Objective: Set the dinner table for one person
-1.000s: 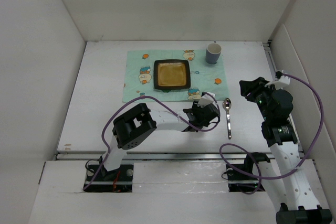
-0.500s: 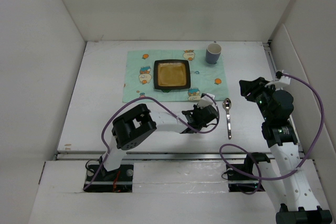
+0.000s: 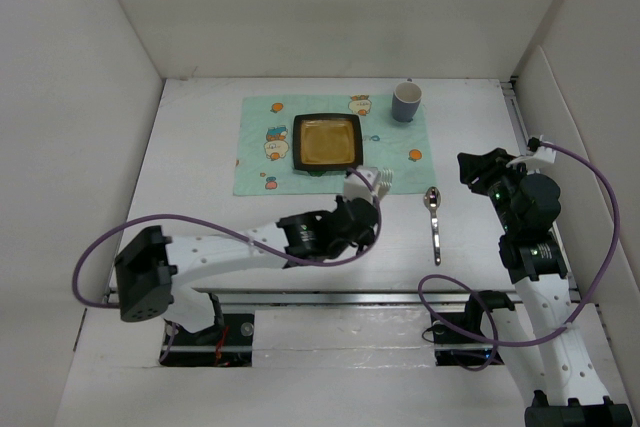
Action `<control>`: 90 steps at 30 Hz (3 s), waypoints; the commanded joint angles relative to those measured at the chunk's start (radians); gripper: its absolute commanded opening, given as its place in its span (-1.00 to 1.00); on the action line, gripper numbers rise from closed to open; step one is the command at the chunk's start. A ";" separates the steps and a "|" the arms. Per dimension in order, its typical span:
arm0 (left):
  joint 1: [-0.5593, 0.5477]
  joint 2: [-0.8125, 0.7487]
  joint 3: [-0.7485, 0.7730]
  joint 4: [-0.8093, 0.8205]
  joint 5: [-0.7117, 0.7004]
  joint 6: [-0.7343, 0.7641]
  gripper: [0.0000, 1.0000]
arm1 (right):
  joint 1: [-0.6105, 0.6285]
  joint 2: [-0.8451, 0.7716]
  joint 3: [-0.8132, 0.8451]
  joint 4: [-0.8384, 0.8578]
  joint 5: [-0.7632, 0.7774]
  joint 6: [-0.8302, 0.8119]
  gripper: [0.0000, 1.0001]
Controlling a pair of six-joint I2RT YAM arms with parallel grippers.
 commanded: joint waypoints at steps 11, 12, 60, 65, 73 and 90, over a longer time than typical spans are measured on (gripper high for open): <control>0.739 -0.141 0.024 0.126 0.193 0.177 -1.00 | -0.007 0.042 -0.049 0.087 -0.050 -0.009 -0.07; 0.773 -0.127 0.027 0.166 0.227 0.166 -1.00 | -0.007 0.045 -0.054 0.087 -0.063 -0.010 -0.08; 0.944 0.526 0.392 0.105 0.177 0.468 -1.00 | 0.002 0.058 -0.072 0.095 -0.080 -0.018 -0.08; 0.953 0.561 0.429 0.037 0.175 0.465 -1.00 | 0.002 0.051 -0.071 0.094 -0.077 -0.018 -0.08; 0.962 0.552 0.410 0.019 0.164 0.473 -1.00 | 0.002 0.050 -0.071 0.094 -0.080 -0.018 -0.08; 0.962 0.581 0.444 -0.010 0.163 0.481 -0.57 | 0.002 0.050 -0.071 0.089 -0.072 -0.019 -0.08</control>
